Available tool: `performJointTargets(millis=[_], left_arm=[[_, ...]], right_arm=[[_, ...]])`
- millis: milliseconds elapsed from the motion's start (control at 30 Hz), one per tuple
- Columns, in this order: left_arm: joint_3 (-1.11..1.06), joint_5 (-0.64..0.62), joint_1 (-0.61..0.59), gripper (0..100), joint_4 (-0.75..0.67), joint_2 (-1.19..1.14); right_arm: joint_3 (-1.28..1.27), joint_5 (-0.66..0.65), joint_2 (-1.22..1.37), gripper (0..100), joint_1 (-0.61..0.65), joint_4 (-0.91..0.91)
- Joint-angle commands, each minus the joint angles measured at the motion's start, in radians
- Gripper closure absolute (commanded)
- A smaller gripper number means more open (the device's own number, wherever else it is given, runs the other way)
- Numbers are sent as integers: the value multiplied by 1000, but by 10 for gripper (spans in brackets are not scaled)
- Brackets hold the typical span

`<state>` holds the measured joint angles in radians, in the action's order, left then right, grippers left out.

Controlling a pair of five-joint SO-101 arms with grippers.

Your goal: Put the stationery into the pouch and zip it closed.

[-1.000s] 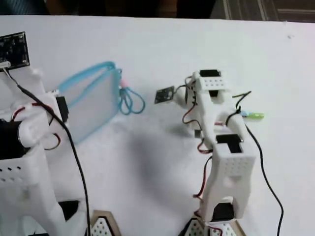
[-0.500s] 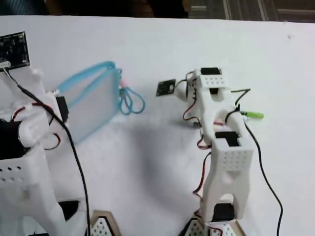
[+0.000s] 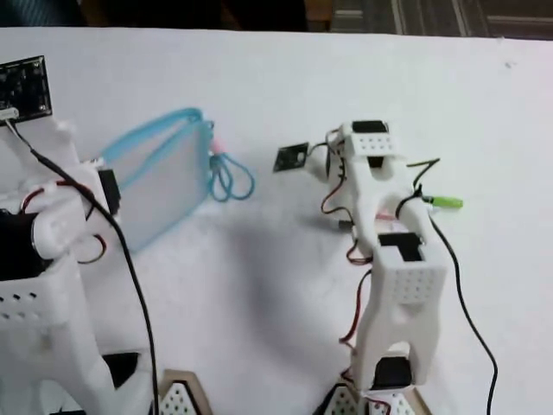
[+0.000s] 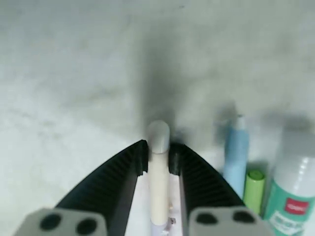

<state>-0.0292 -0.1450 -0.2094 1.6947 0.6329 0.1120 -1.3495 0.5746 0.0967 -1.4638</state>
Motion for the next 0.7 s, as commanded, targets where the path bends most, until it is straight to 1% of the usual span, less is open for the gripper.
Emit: performJointTargets(millis=[0, 100, 167, 267, 367, 400, 467, 533, 667], left_arm=[[5, 9, -2, 976, -9, -25], [5, 9, -2, 976, -9, -25], [5, 9, -2, 976, -9, -25], [5, 9, -2, 976, -9, -25], [5, 9, -2, 976, -9, -25], [5, 9, -2, 976, -9, -25], [5, 9, -2, 976, -9, -25], [5, 9, -2, 976, -11, -25], [5, 9, -2, 976, -11, -25]], right_arm=[[-126, 8, -21, 896, 7, 74], [-169, 9, -31, 805, 2, 128], [-175, 34, -47, 776, 2, 134], [-181, 49, -50, 820, 5, 174], [-190, 58, -51, 942, 10, 182], [-187, 84, -56, 991, 12, 183], [-180, 147, -70, 964, 12, 182], [-176, 206, -107, 987, 8, 177], [-180, 293, -242, 982, 12, 150]])
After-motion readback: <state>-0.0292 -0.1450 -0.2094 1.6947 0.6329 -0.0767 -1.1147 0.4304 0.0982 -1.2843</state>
